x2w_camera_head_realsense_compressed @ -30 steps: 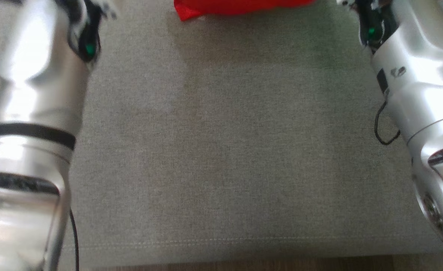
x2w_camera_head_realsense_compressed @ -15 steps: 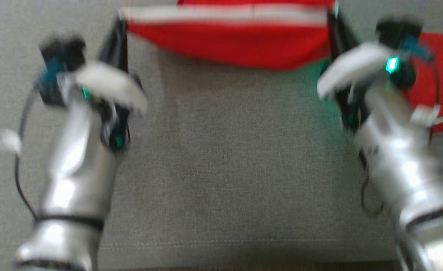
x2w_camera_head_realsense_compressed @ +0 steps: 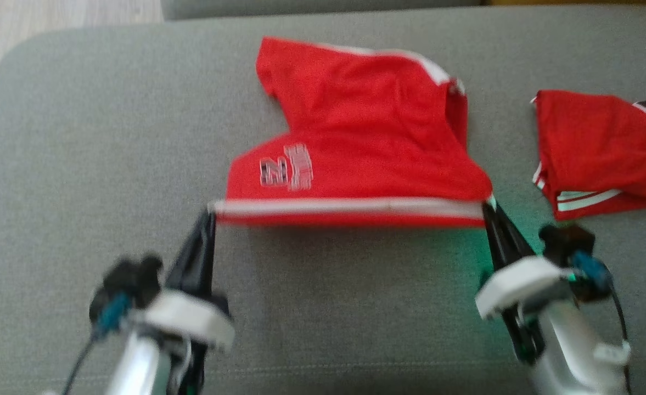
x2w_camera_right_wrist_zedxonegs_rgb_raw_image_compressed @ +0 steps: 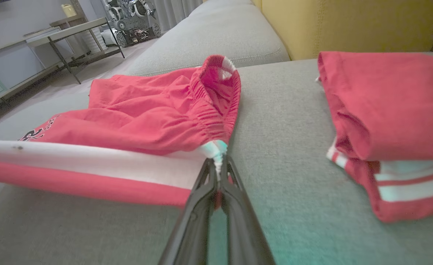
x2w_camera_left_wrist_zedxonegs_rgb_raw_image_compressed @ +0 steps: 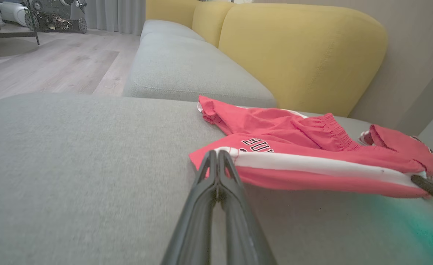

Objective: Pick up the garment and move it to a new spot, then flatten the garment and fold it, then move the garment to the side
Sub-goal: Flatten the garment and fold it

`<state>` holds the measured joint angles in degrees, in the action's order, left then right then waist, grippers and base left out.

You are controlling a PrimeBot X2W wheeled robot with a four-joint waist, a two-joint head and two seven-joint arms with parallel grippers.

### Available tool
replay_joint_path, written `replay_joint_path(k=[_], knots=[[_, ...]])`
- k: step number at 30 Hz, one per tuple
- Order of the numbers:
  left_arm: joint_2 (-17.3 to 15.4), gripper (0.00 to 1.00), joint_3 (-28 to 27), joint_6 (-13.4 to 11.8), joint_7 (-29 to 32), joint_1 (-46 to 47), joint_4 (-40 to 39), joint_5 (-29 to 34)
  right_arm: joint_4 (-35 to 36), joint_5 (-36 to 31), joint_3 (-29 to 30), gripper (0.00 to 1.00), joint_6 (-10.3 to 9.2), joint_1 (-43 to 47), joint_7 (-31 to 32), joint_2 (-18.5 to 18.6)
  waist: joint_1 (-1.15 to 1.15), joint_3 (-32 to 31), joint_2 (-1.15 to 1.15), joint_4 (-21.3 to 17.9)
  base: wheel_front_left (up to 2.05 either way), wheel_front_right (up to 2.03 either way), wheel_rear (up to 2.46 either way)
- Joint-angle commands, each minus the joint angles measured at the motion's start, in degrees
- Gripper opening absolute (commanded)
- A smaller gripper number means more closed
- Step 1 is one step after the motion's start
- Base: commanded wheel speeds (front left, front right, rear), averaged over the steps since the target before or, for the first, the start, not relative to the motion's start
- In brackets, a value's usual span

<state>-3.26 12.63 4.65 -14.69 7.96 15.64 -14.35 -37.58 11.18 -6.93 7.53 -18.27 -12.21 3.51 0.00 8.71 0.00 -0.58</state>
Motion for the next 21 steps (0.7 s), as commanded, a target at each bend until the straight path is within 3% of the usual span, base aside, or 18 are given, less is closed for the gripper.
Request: replay_joint_path(k=[1,7,12,15,21], knots=[[-1.6,0.0,-1.7,-0.9,-0.3,-1.9,-3.7,0.7,5.7,-1.9,0.3,0.0,-0.04,2.3,1.7,-0.3,0.0,-1.8,0.0,-0.4,0.0,0.0,0.0],[-2.1,0.0,-0.4,-3.3,3.0,-12.3,-13.7,1.2,26.5,-4.9,3.8,0.0,-0.04,17.2,12.1,-0.6,0.0,-4.9,0.0,-0.1,0.0,0.0,0.0],[-2.1,0.0,0.6,-5.2,6.5,-18.7,-21.7,1.3,40.2,-3.0,5.2,0.0,-0.04,28.3,19.0,-0.6,0.0,-7.0,0.0,0.4,0.0,0.0,0.0],[-2.5,0.0,0.7,-6.1,8.3,-21.2,-25.7,1.3,45.2,-1.7,5.5,0.0,-0.04,32.5,21.5,-0.6,0.0,-7.5,0.0,0.3,0.0,0.0,0.0],[-3.8,0.0,0.4,-6.0,10.1,-21.7,-28.9,1.2,48.4,-0.4,6.2,0.0,-0.04,34.7,23.5,-0.6,0.0,-7.4,0.0,0.1,0.0,0.0,0.0]])
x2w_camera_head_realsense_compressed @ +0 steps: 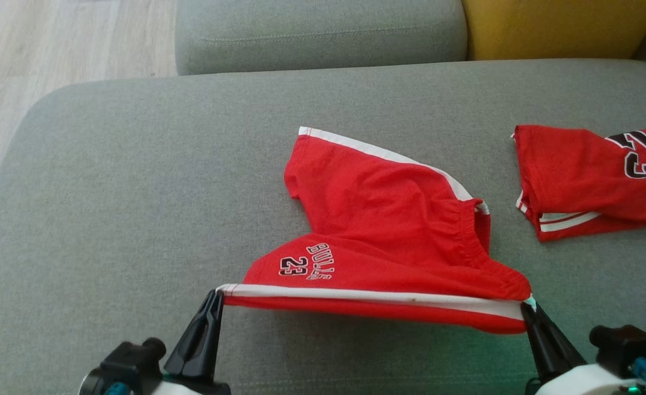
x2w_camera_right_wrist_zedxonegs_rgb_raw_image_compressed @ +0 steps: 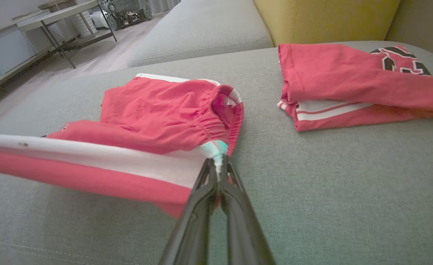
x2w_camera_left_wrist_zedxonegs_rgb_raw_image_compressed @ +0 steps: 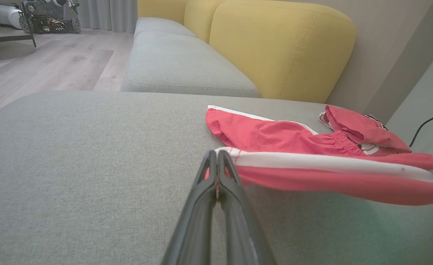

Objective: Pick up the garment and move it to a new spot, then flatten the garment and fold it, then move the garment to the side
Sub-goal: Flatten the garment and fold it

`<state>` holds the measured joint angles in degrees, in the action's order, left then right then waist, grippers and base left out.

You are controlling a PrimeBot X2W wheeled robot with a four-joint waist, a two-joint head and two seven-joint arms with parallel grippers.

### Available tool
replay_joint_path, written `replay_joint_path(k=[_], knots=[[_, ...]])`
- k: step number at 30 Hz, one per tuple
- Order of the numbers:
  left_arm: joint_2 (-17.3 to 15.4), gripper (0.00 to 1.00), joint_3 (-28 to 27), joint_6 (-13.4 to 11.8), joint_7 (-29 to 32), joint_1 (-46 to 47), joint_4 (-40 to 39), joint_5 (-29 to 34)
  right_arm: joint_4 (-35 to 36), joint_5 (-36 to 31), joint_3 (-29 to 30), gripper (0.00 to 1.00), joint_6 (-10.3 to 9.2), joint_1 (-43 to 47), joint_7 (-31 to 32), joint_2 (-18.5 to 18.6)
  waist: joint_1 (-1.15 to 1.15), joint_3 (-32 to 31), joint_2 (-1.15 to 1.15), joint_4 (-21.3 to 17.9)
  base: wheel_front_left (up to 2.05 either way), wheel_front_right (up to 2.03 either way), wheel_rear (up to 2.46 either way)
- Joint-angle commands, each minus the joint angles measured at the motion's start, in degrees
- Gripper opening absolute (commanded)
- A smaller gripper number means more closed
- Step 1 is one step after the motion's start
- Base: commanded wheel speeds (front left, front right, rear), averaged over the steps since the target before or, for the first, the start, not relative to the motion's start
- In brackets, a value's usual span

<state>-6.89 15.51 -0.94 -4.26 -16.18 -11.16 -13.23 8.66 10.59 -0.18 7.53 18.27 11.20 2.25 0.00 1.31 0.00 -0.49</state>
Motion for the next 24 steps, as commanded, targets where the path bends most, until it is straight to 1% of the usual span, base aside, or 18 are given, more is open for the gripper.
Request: replay_joint_path(k=[1,4,7,9,12,15,19,21,24], knots=[[-0.4,0.0,-2.4,-0.1,-0.2,2.9,-2.4,0.0,2.3,0.5,-0.5,0.0,-0.04,-2.0,0.2,0.6,0.0,0.2,0.0,-0.1,0.0,0.0,0.0],[-1.5,0.0,-2.0,1.5,0.3,6.0,-2.8,0.1,1.9,1.4,-0.4,0.0,-0.04,-3.4,0.5,0.6,0.0,1.5,0.0,-0.1,0.0,0.0,0.0],[-2.4,0.0,-1.5,3.9,0.6,11.6,-1.5,-0.5,0.9,2.2,-0.6,0.0,-0.04,-6.2,0.6,0.6,0.0,3.5,0.0,-0.1,0.0,0.0,0.0],[-3.1,0.0,-0.9,5.6,0.7,16.6,0.6,-1.1,0.0,2.9,-0.4,0.0,-0.04,-8.6,0.2,0.6,0.0,5.1,0.0,0.1,0.0,0.0,0.0],[-3.7,0.0,0.1,7.3,0.6,25.1,5.2,-3.2,-1.8,3.4,-0.6,0.0,-0.04,-12.7,-0.3,0.6,0.0,7.9,0.0,-0.3,0.0,0.0,0.0],[-4.8,0.0,1.8,8.1,1.1,34.0,11.4,-5.5,-4.2,3.6,-0.8,0.0,-0.04,-17.2,-1.0,0.6,0.0,10.5,0.0,-1.0,0.0,0.0,0.0],[-5.8,0.0,5.5,8.4,1.4,45.6,21.2,-8.2,-8.0,3.7,-0.9,0.0,-0.04,-23.3,-2.0,0.6,0.0,14.0,0.0,-2.0,0.0,0.0,0.0],[-5.7,0.0,7.2,8.4,0.9,50.8,27.0,-9.8,-9.8,3.9,-0.9,0.0,-0.04,-26.0,-2.8,0.6,0.0,15.4,0.0,-2.6,0.0,0.0,0.0],[-4.6,0.0,8.8,8.4,-1.1,57.8,35.8,-12.0,-12.1,4.5,-1.1,0.0,-0.04,-29.4,-4.1,0.6,0.0,17.4,0.0,-3.6,0.0,0.0,0.0]])
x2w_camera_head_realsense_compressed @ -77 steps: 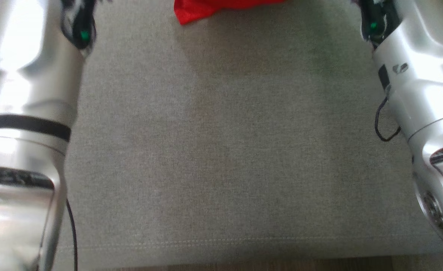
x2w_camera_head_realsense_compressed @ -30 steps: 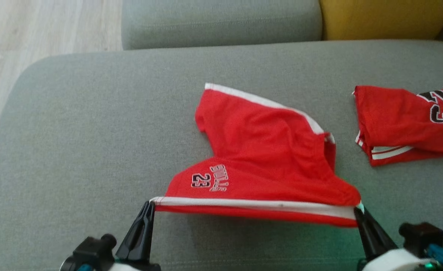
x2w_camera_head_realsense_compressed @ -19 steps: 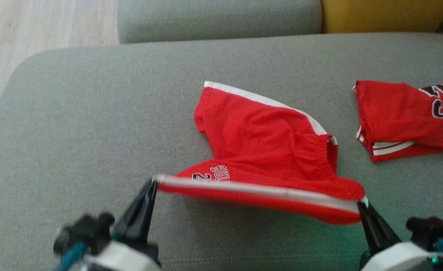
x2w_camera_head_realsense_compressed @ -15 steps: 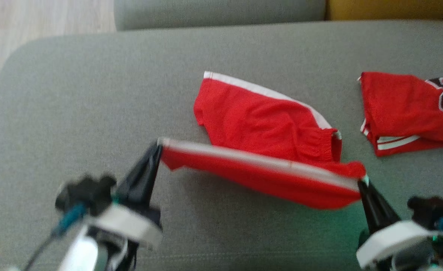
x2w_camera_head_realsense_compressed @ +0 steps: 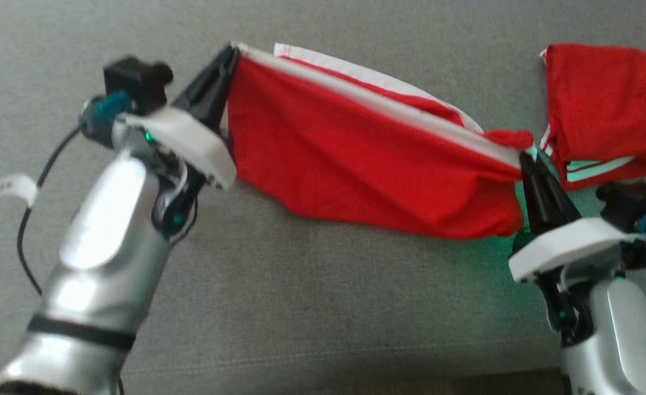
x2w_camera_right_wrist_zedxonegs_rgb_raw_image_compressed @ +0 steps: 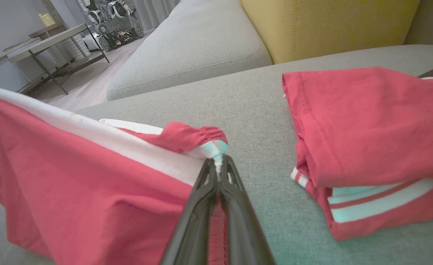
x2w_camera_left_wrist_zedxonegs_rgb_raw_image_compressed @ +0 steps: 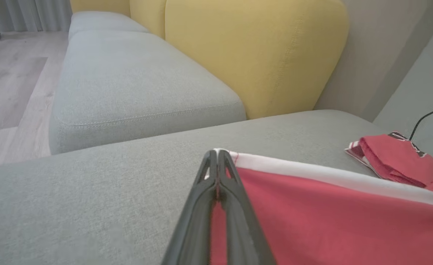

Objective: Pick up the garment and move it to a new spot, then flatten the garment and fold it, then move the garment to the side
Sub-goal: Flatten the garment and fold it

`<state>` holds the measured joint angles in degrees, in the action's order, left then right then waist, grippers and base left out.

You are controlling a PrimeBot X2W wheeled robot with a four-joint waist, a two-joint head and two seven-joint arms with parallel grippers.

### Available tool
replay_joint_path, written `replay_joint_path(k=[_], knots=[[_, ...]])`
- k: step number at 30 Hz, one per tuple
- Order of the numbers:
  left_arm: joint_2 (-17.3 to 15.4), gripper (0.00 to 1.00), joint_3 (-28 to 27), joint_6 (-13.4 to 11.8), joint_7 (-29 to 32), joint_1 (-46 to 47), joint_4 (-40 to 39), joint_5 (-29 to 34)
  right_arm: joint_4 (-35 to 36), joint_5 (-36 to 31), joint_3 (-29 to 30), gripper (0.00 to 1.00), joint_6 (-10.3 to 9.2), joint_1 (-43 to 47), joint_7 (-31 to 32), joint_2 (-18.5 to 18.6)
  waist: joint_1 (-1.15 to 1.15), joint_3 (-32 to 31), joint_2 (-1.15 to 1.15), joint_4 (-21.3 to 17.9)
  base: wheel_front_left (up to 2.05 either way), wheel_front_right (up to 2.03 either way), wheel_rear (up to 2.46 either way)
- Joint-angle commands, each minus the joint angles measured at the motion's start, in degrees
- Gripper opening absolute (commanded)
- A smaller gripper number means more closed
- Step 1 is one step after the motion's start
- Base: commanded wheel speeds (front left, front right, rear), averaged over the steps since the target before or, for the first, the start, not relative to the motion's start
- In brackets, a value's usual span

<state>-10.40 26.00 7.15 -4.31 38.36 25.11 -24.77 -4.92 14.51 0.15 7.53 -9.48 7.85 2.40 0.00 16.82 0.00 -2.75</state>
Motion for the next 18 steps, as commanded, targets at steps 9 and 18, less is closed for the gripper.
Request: replay_joint_path(k=[9,18], knots=[[2.7,0.0,2.5,0.3,-7.1,17.6,24.9,-4.1,-4.6,2.0,-4.2,0.0,-0.04,-8.3,-2.8,0.5,0.0,6.0,0.0,-4.8,0.0,0.0,0.0],[3.7,0.44,5.3,0.3,-9.6,22.9,33.5,-8.2,-6.3,3.2,-6.2,1.0,-0.04,-10.6,-4.6,0.5,0.0,8.0,0.0,-6.7,0.0,0.0,0.0]])
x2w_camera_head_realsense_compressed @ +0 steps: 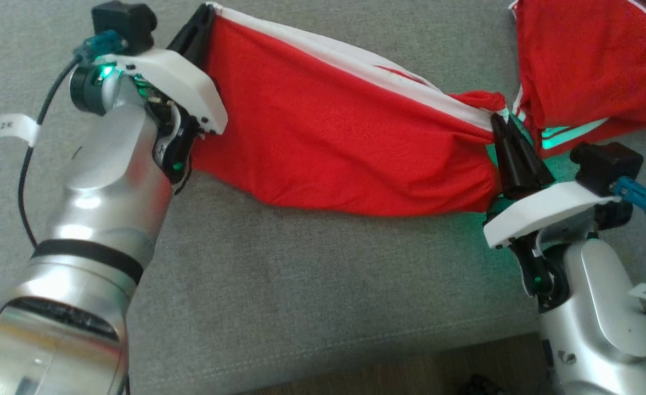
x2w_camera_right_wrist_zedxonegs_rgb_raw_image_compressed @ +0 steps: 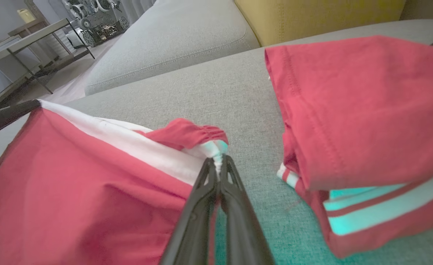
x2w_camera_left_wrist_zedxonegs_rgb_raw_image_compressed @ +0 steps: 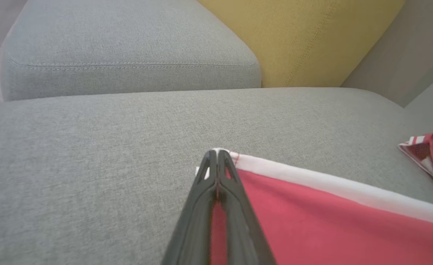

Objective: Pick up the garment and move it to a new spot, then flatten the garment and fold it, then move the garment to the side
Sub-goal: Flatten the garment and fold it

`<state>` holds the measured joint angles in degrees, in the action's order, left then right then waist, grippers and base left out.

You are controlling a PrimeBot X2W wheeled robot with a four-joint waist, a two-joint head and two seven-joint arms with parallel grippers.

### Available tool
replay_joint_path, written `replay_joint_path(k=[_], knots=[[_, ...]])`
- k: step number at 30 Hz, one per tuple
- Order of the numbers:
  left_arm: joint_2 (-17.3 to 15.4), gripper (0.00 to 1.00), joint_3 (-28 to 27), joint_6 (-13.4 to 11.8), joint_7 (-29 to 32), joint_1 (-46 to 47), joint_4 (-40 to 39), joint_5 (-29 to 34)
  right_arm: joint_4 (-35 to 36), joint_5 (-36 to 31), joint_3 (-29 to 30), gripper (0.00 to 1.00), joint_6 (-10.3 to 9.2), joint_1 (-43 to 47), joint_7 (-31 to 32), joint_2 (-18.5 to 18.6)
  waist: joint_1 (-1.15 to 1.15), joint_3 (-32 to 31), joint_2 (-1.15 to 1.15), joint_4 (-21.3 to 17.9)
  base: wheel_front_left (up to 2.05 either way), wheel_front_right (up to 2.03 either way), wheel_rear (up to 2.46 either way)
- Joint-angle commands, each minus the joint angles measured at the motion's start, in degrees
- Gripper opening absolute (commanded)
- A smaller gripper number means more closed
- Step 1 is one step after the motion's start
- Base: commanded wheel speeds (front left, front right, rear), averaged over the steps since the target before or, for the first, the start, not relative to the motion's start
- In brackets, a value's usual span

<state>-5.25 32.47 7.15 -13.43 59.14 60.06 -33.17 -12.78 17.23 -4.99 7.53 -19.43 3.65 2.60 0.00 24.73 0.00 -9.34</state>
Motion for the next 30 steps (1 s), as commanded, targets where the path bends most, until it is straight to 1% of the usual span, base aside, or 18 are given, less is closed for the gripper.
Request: replay_joint_path(k=[1,5,8,9,12,17,22,26,30], knots=[[-1.4,1.0,-0.9,0.3,-0.6,2.5,-0.9,-0.6,1.9,0.3,-1.2,1.0,-0.04,-0.8,-0.9,0.3,0.0,0.2,0.0,-0.2,0.0,0.0,0.0],[-2.1,1.0,0.4,0.3,-1.1,2.8,0.6,-2.1,4.0,-1.0,-1.9,1.0,-0.04,0.1,-2.9,0.3,0.0,0.0,0.0,0.0,0.0,0.0,0.0],[-3.2,1.0,-0.3,0.3,-1.5,2.4,0.4,-2.1,6.9,-3.1,-1.5,1.0,-0.04,1.9,-4.1,0.3,0.0,-0.7,0.0,0.8,0.0,0.0,0.0],[-3.7,1.0,-1.0,0.1,-1.5,2.0,-1.1,-1.7,8.0,-3.7,-1.2,1.0,-0.04,2.5,-4.3,0.3,0.0,-0.9,0.0,1.1,0.0,0.0,0.0],[-5.4,1.0,-4.1,-2.2,-1.5,-1.3,-8.1,0.5,11.5,-5.8,-0.1,1.0,-0.04,4.6,-4.7,0.3,0.0,-2.1,0.0,2.2,0.0,0.0,0.0],[-7.5,1.0,-10.5,-6.7,-1.6,-11.1,-21.9,5.1,16.6,-8.2,2.4,1.0,-0.04,7.3,-4.7,0.3,0.0,-4.6,0.0,3.9,0.0,0.0,0.0],[-8.4,1.0,-15.0,-10.7,-1.6,-21.6,-34.3,9.9,20.0,-9.7,4.4,1.0,-0.04,9.1,-3.9,0.3,0.0,-7.5,0.0,5.3,0.0,0.0,0.0],[-8.4,1.0,-16.8,-12.8,-1.6,-29.2,-41.0,12.2,20.8,-10.4,5.5,1.0,-0.04,10.4,-3.0,0.3,0.0,-9.9,0.0,6.0,0.0,0.0,0.0],[-8.9,1.0,-16.9,-13.9,-1.6,-35.3,-44.8,13.6,20.8,-10.7,5.8,1.0,-0.04,11.9,-2.2,0.3,0.0,-11.6,0.0,6.3,0.0,0.0,0.0]])
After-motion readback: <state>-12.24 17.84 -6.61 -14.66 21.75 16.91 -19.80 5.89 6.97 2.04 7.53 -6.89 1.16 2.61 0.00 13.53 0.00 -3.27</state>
